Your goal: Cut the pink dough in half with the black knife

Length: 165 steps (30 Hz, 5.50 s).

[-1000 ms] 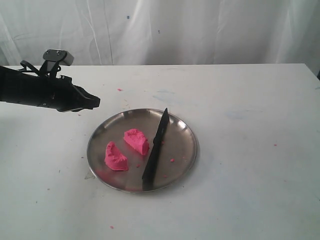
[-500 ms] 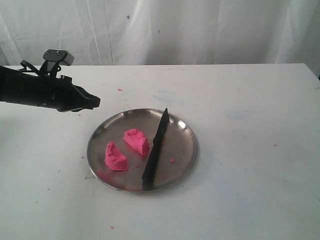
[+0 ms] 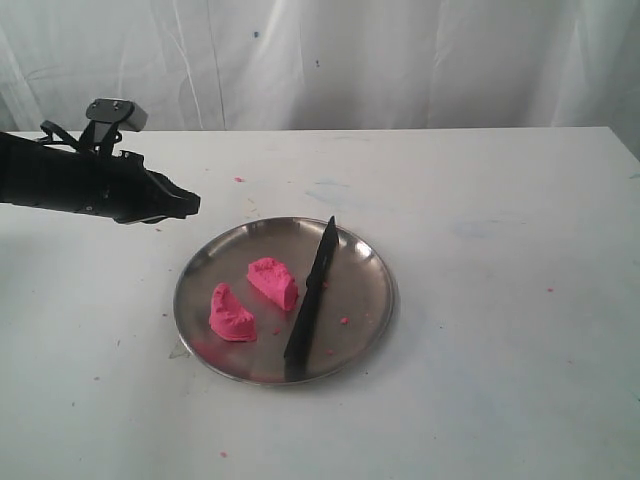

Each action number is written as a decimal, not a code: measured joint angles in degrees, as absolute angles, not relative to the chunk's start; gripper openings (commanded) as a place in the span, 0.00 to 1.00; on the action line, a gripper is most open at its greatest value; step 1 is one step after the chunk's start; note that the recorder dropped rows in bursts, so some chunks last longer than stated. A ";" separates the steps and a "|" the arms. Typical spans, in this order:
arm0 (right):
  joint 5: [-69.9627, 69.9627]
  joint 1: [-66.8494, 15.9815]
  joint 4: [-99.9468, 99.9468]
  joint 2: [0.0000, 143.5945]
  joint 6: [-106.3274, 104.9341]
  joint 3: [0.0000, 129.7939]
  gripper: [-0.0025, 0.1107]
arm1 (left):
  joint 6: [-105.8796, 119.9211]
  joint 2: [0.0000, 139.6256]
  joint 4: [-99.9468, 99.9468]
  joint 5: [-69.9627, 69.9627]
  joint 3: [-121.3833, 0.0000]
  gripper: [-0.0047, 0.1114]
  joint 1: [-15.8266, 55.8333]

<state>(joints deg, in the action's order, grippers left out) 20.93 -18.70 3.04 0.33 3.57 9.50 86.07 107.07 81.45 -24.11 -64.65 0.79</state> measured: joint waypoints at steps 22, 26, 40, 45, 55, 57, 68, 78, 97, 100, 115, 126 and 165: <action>11.98 -13.63 4.36 0.33 3.33 0.33 0.02 | 86.07 107.07 81.45 -24.11 -64.65 0.04 0.79; 12.90 -13.63 4.50 0.33 3.33 0.33 0.02 | 86.07 107.07 81.45 -24.11 -64.65 0.04 0.79; 13.12 -13.63 4.50 0.33 3.33 0.33 0.02 | 86.07 107.07 81.45 -24.11 -64.65 0.04 0.79; 13.15 -13.63 4.50 0.33 3.33 0.33 0.02 | 86.07 107.07 81.45 -23.05 -64.65 0.04 0.71; 13.15 -13.63 4.50 0.33 3.33 0.33 0.02 | 86.07 100.17 81.45 -20.69 -61.18 0.04 2.77; 13.26 -13.63 4.50 0.33 3.33 0.33 0.02 | 86.07 97.76 81.45 -20.29 -58.37 0.04 3.72; 13.26 -13.63 4.50 0.33 3.33 0.33 0.02 | 86.07 81.99 81.45 -19.05 -44.22 0.04 9.15; 13.26 -13.63 4.50 0.33 3.33 0.33 0.02 | 86.07 67.13 81.41 -19.13 -42.13 0.04 9.85; 13.26 -13.63 4.50 0.33 3.33 0.33 0.02 | 86.07 53.12 81.31 -18.12 -42.13 0.04 9.85; 13.26 -13.63 4.50 0.33 3.33 0.33 0.02 | 86.07 49.48 81.31 -18.12 -42.13 0.04 9.85; 13.26 -13.63 4.50 0.33 3.33 0.33 0.02 | 72.26 33.48 67.45 -13.24 -31.06 0.04 9.97; 13.26 -13.63 4.50 0.33 3.33 0.33 0.02 | 29.90 22.50 32.60 -10.13 -21.30 0.04 9.97; 13.26 -13.63 4.50 0.33 3.22 0.33 0.02 | 1.10 0.52 16.40 -3.08 -0.25 0.04 9.97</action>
